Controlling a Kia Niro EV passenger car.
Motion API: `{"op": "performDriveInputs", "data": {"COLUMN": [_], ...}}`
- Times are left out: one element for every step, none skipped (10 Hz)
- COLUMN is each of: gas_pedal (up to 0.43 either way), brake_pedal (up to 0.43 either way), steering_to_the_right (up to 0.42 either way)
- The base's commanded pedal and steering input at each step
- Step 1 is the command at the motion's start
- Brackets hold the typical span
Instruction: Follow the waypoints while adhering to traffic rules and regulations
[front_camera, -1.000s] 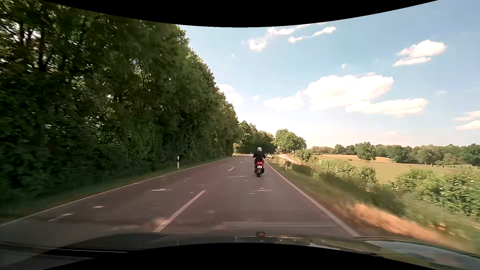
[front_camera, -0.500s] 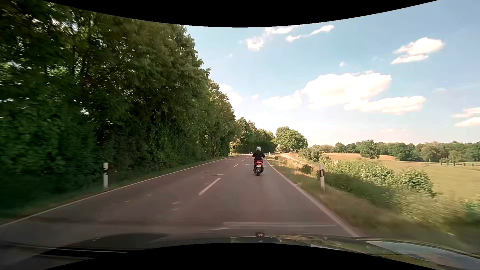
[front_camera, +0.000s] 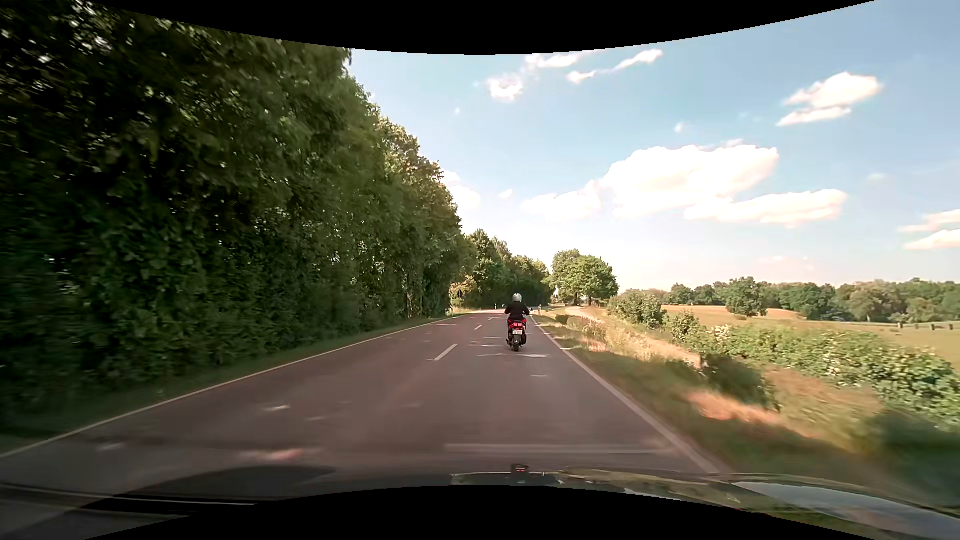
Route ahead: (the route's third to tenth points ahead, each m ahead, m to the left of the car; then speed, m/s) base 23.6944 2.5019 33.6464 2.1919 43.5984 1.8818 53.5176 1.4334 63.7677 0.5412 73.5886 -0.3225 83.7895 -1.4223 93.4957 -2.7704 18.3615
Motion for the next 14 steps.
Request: {"op": "performDriveInputs", "data": {"gas_pedal": [0.240,0.240,0.240,0.240,0.240,0.240,0.240,0.240,0.240,0.240,0.240,0.240,0.240,0.240], "brake_pedal": [0.006,0.012,0.012,0.012,0.006,0.012,0.012,0.006,0.012,0.006,0.012,0.012,0.012,0.012], "steering_to_the_right": [0.003,0.003,0.003,0.003,0.003,0.003,0.004,0.005,0.005,0.006,0.006,0.006,0.007,0.008]}}
